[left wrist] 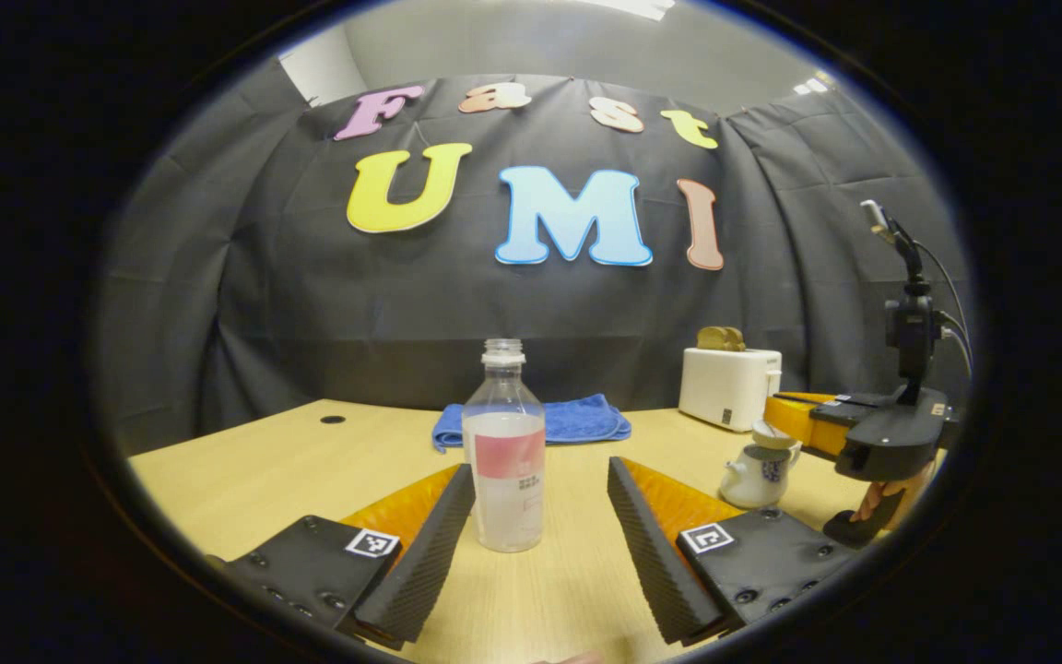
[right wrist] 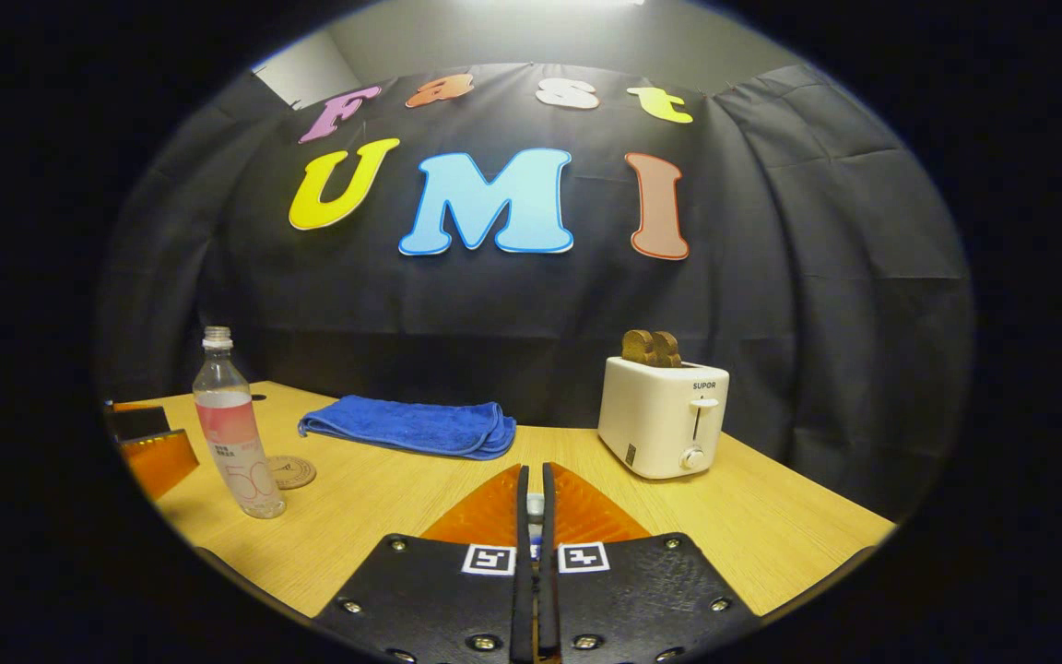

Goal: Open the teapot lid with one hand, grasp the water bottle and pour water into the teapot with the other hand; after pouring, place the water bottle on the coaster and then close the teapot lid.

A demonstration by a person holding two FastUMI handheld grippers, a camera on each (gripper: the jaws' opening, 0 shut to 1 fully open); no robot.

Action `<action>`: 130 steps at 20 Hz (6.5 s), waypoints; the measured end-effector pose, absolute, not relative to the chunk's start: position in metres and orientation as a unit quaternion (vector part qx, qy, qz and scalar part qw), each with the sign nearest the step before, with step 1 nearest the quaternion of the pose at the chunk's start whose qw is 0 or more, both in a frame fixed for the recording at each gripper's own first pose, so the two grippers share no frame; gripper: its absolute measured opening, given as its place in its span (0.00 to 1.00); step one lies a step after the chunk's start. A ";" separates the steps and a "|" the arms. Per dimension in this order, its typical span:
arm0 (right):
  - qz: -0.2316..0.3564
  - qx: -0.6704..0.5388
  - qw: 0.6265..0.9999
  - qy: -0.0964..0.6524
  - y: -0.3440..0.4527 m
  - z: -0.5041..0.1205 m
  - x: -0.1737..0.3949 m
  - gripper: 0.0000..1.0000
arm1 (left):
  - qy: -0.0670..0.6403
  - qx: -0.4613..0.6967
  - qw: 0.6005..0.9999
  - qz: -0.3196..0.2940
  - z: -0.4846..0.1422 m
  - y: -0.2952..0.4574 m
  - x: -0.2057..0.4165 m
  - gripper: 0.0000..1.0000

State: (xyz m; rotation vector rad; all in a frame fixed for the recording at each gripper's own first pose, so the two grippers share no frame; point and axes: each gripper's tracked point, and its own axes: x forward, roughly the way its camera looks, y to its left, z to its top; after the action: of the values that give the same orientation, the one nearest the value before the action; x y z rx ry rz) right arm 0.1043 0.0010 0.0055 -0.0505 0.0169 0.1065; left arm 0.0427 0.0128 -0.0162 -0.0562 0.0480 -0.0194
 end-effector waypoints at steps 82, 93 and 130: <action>0.080 0.036 0.996 0.034 -0.026 -0.028 -0.130 0.02 | 0.036 0.663 0.740 -0.105 -0.059 -0.147 0.145 0.86; 0.078 0.044 0.995 0.036 -0.030 -0.031 -0.129 0.02 | 0.044 0.726 0.678 -0.103 -0.062 -0.154 0.149 0.84; 0.072 0.047 0.995 0.041 -0.037 -0.033 -0.130 0.02 | 0.022 0.860 0.499 -0.107 -0.030 -0.169 0.153 0.84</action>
State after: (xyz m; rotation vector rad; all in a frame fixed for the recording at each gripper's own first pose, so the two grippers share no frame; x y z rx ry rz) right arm -0.1301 -0.0366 -0.0330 0.0936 0.0822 0.1442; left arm 0.1529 -0.1685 -0.0298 2.0793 0.0543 -0.2578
